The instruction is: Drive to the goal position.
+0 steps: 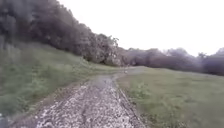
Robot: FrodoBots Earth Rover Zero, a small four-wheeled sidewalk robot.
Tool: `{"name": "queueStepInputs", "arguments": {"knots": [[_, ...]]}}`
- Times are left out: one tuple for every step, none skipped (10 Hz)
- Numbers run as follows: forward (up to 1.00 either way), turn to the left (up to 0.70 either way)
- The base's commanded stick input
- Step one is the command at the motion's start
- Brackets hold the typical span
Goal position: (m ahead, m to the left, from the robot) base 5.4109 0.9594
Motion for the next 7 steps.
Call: {"name": "queueStepInputs", "arguments": {"knots": [[1.00,0.00],[1.00,0.00],[1.00,0.00],[1.00,0.00],[1.00,0.00],[1.00,0.00],[1.00,0.00]]}}
